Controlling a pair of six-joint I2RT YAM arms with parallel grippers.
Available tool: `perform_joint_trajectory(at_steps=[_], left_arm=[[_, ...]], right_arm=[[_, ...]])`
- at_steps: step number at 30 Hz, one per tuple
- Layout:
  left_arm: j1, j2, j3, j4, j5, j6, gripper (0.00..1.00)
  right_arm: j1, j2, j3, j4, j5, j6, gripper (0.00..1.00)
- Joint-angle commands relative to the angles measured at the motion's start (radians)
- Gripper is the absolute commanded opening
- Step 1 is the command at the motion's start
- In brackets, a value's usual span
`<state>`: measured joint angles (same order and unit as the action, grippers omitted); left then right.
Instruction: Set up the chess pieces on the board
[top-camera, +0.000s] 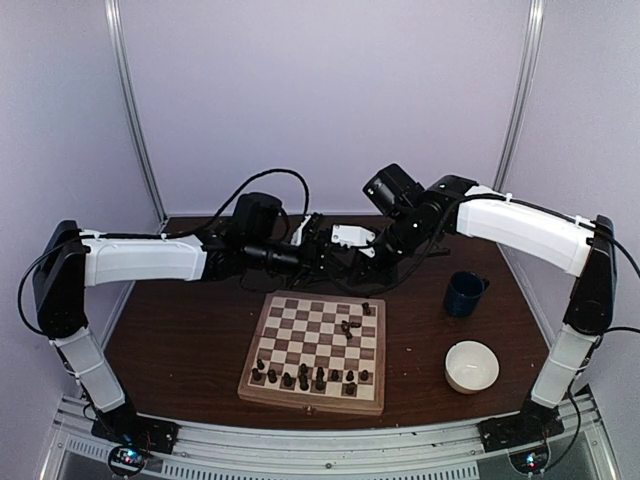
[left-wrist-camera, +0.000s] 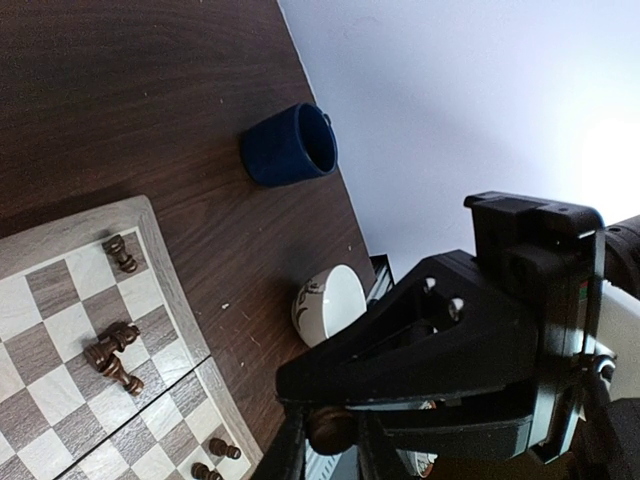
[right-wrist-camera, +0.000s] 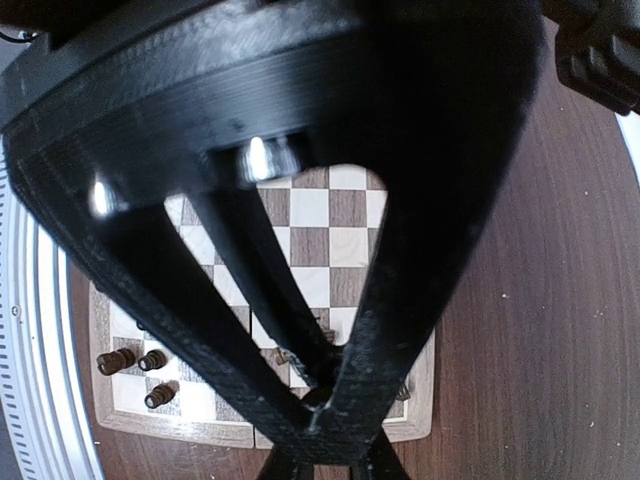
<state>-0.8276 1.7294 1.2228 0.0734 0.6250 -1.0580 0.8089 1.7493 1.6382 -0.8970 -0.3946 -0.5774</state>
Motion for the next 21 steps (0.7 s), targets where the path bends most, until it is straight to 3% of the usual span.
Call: perform_joint_trajectory(at_steps=[1,11,17,21], left_arm=[[-0.002,0.027,0.018,0.077,0.023,-0.019,0.15],[0.008,-0.005,-0.03,0.131,0.005,-0.022,0.09],[0.041,-0.061,-0.098,0.218,-0.014,-0.015,0.07],[0.053,-0.092,-0.122,0.251,-0.026,0.009,0.07]], right_arm=[[0.015,-0.006,0.029,0.012,-0.006,-0.007,0.12],[0.011,-0.017,0.035,0.022,-0.004,0.016,0.19],[-0.029,-0.046,0.032,0.023,-0.058,0.057,0.36],[-0.129,-0.085,0.008,0.031,-0.235,0.123,0.47]])
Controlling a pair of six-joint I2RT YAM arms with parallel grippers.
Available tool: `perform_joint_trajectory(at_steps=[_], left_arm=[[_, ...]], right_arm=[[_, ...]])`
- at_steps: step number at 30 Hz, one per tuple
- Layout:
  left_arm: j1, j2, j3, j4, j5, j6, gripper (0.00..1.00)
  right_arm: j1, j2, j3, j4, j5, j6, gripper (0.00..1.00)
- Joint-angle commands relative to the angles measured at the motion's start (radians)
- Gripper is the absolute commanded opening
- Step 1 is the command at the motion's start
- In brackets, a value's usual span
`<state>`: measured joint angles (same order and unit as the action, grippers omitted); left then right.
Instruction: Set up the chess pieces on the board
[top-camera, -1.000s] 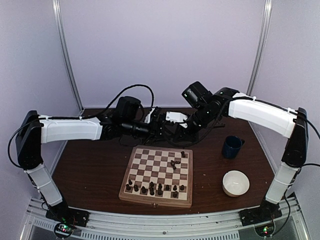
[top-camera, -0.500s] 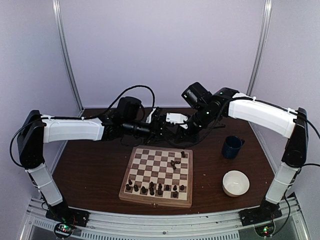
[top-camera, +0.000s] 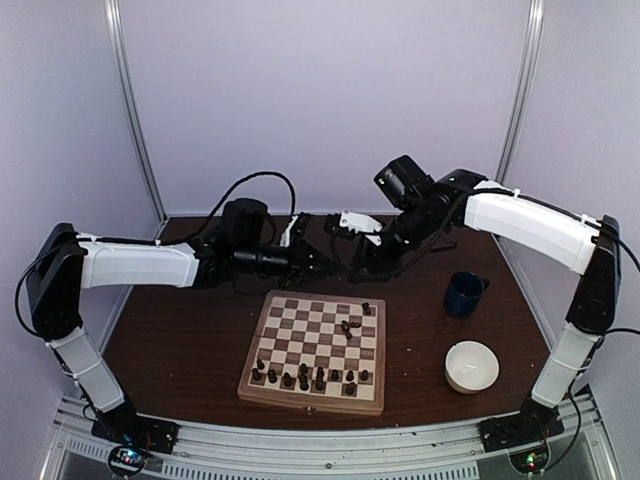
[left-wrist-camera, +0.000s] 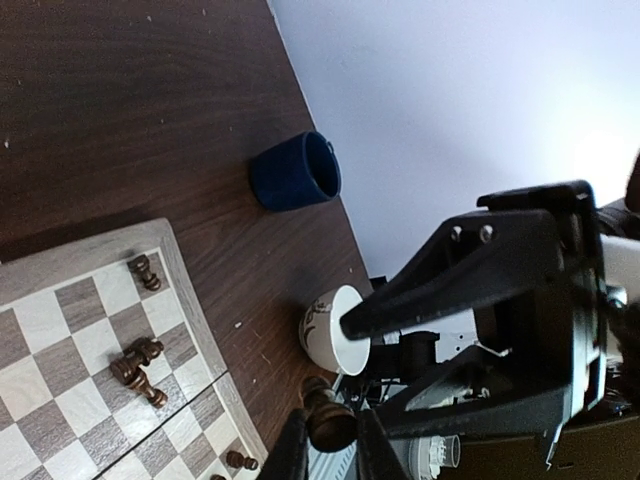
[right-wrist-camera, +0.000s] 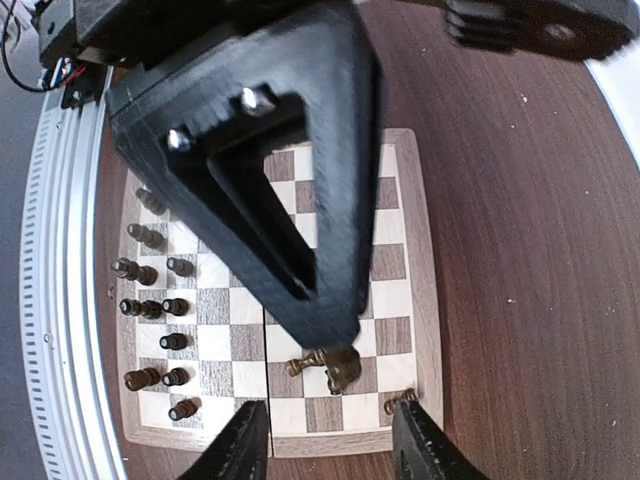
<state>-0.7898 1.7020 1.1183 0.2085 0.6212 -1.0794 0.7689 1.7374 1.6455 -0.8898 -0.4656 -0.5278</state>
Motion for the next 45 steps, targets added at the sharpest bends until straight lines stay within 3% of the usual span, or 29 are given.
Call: perform_joint_trajectory(at_steps=[1,4,8,13,19,34,45], left_arm=[[0.017,-0.072,-0.027,0.132,-0.028,0.037,0.07],[0.017,-0.084,-0.056,0.21,-0.04,0.049,0.07],[0.017,-0.073,-0.068,0.311,-0.034,0.055,0.06],[0.018,-0.06,-0.077,0.421,-0.025,0.043,0.06],[0.017,-0.047,-0.08,0.465,-0.04,0.025,0.06],[0.018,-0.023,-0.091,0.524,-0.057,0.002,0.05],[0.024,-0.028,-0.115,0.53,-0.086,0.0,0.04]], right_arm=[[-0.127,-0.08,-0.009,0.041,-0.233,0.109,0.48],[-0.25,-0.095,-0.076,0.196,-0.458,0.349,0.5],[-0.333,-0.076,-0.233,0.605,-0.732,0.775,0.5],[-0.328,-0.039,-0.358,1.036,-0.811,1.183,0.53],[-0.309,-0.005,-0.414,1.241,-0.821,1.375,0.54],[-0.244,-0.048,-0.417,1.225,-0.819,1.372,0.46],[-0.238,-0.053,-0.419,1.234,-0.819,1.373,0.33]])
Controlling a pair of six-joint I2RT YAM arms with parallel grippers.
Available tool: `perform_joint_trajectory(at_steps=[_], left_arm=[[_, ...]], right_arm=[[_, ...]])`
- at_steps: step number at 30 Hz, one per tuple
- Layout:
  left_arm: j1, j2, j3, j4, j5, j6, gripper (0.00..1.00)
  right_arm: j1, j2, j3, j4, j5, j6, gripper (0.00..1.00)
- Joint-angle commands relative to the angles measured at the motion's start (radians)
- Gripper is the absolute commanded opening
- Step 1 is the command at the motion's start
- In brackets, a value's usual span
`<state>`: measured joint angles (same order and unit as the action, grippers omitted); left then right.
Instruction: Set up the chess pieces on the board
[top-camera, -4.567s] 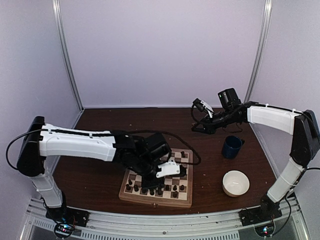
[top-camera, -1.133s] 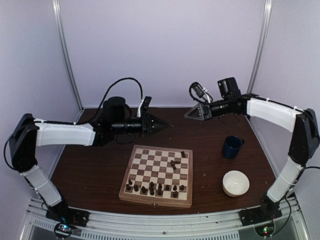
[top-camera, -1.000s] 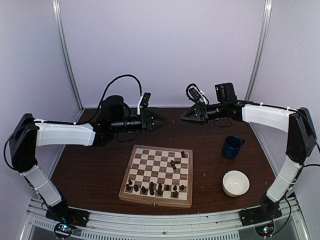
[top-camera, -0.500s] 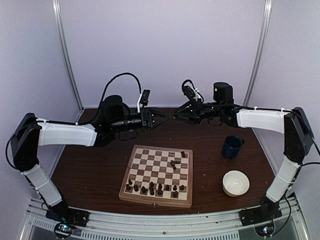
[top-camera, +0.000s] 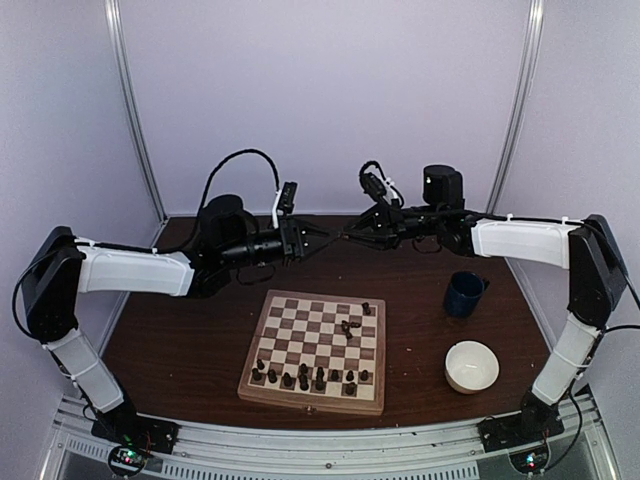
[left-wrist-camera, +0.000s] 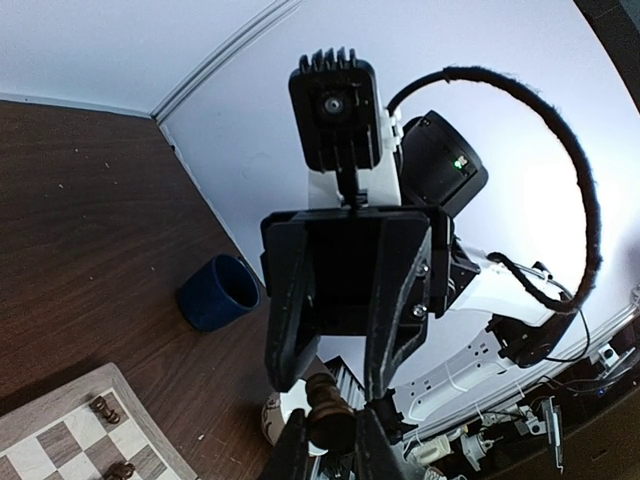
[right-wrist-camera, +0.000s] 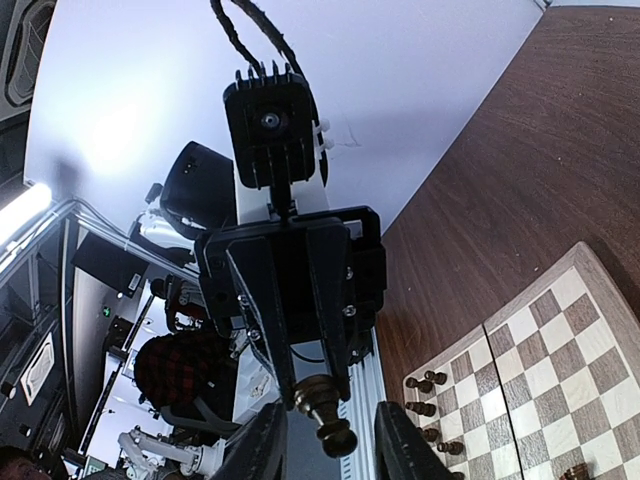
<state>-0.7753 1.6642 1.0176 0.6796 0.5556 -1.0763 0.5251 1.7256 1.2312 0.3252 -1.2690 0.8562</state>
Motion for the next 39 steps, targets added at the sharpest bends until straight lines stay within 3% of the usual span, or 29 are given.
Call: perform_joint_trajectory(at_steps=[1,18,29,34,39], left_arm=[[0.01,0.011,-0.014,0.062,-0.021,-0.005,0.04],[0.013,0.023,-0.031,0.119,-0.025,-0.033,0.04],[0.014,0.042,-0.034,0.13,-0.021,-0.048,0.04],[0.016,0.039,-0.037,0.138,-0.02,-0.051,0.04],[0.014,0.037,-0.043,0.14,-0.021,-0.05,0.03]], right_arm=[[0.006,-0.043,-0.006,0.019,-0.014,-0.012,0.33],[0.019,-0.034,0.009,-0.086,0.005,-0.097,0.31],[0.02,-0.037,0.026,-0.089,0.008,-0.113,0.2],[0.018,-0.034,0.044,-0.113,0.02,-0.124,0.29],[0.018,-0.028,0.048,-0.112,0.023,-0.12,0.24]])
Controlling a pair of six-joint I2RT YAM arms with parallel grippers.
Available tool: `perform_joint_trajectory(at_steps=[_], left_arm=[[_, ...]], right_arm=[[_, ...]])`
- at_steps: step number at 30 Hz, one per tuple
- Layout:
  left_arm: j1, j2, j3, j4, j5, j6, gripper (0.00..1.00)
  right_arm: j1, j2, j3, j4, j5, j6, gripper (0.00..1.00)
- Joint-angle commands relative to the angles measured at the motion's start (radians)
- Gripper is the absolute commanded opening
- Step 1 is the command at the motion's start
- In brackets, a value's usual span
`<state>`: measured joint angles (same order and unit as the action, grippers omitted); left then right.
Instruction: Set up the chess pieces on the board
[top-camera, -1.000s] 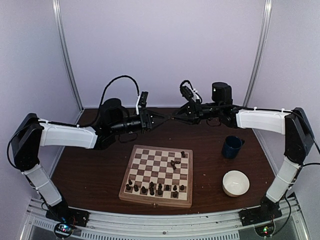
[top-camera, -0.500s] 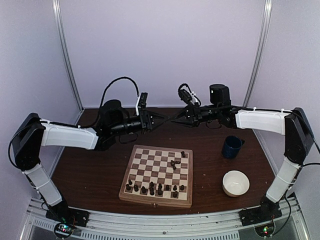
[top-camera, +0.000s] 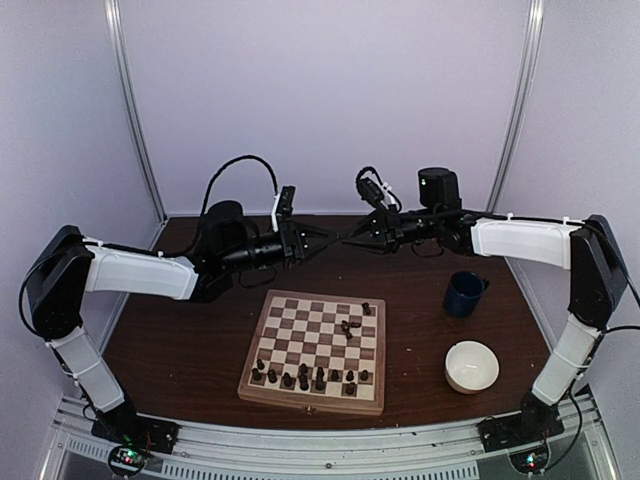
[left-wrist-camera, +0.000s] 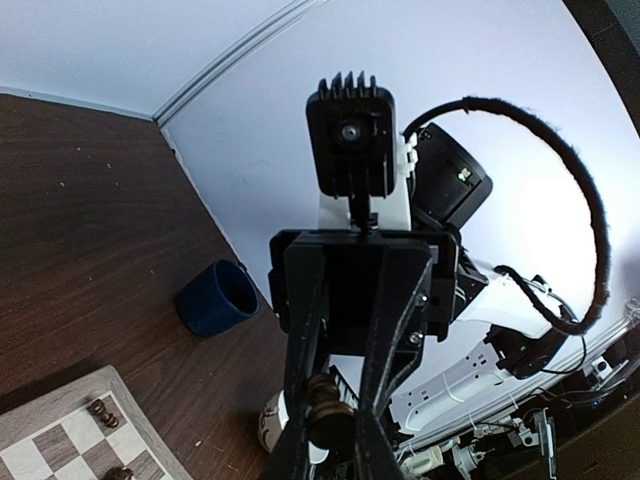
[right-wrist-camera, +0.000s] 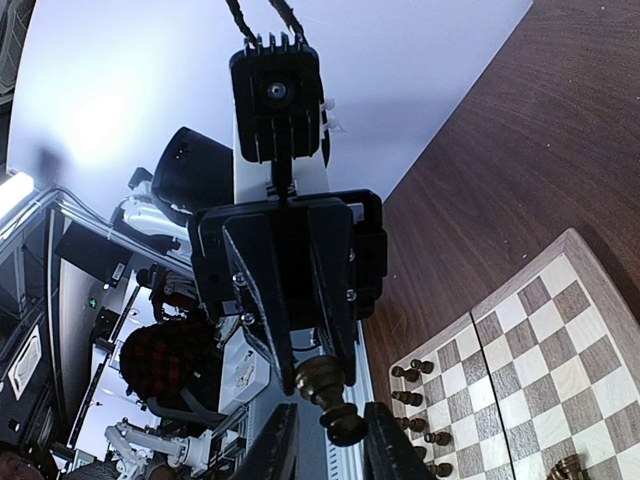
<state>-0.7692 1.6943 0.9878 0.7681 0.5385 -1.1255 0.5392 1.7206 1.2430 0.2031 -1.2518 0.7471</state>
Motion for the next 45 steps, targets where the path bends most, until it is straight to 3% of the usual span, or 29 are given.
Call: perform_joint_trajectory(at_steps=[1,8,11,12,13,14,15,19,21,24,27,32,38,45], left_arm=[[0.008,0.007,-0.015,0.051,-0.005,0.0,0.03],[0.01,0.013,-0.014,0.043,-0.002,0.002,0.06],[0.01,0.002,-0.011,0.007,-0.001,0.027,0.18],[0.011,-0.01,-0.015,-0.004,-0.003,0.052,0.26],[0.013,-0.027,-0.016,-0.038,-0.009,0.085,0.7],[0.016,-0.052,-0.009,-0.109,-0.016,0.126,0.94],[0.018,-0.076,0.002,-0.188,-0.023,0.178,0.97],[0.035,-0.222,0.058,-0.563,-0.11,0.423,0.98],[0.05,-0.273,0.135,-0.849,-0.204,0.566,0.97],[0.065,-0.318,0.235,-1.151,-0.445,0.72,0.98],[0.1,-0.33,0.309,-1.341,-0.696,0.795,0.98],[0.168,-0.369,0.294,-1.39,-0.823,0.875,0.98],[0.233,-0.463,0.149,-1.292,-0.798,0.854,0.98],[0.252,-0.483,0.141,-1.305,-0.788,0.847,0.97]], right_arm=[[0.004,-0.023,0.036,0.014,0.006,-0.009,0.23],[0.004,-0.028,0.068,-0.086,0.006,-0.115,0.14],[0.004,-0.033,0.114,-0.255,0.025,-0.258,0.12],[0.004,-0.034,0.126,-0.304,0.033,-0.3,0.12],[0.005,-0.037,0.14,-0.354,0.044,-0.347,0.12],[0.005,-0.039,0.154,-0.414,0.058,-0.396,0.12],[0.006,-0.04,0.173,-0.471,0.078,-0.454,0.12],[0.022,-0.038,0.254,-0.716,0.181,-0.687,0.12],[0.045,-0.031,0.304,-0.847,0.253,-0.808,0.12],[0.107,-0.021,0.371,-0.973,0.372,-0.942,0.12],[0.194,0.002,0.438,-1.068,0.53,-1.057,0.12],[0.336,0.088,0.535,-1.187,0.728,-1.187,0.12],[0.461,0.235,0.654,-1.261,0.894,-1.262,0.1],[0.548,0.478,0.886,-1.41,0.996,-1.296,0.07]])
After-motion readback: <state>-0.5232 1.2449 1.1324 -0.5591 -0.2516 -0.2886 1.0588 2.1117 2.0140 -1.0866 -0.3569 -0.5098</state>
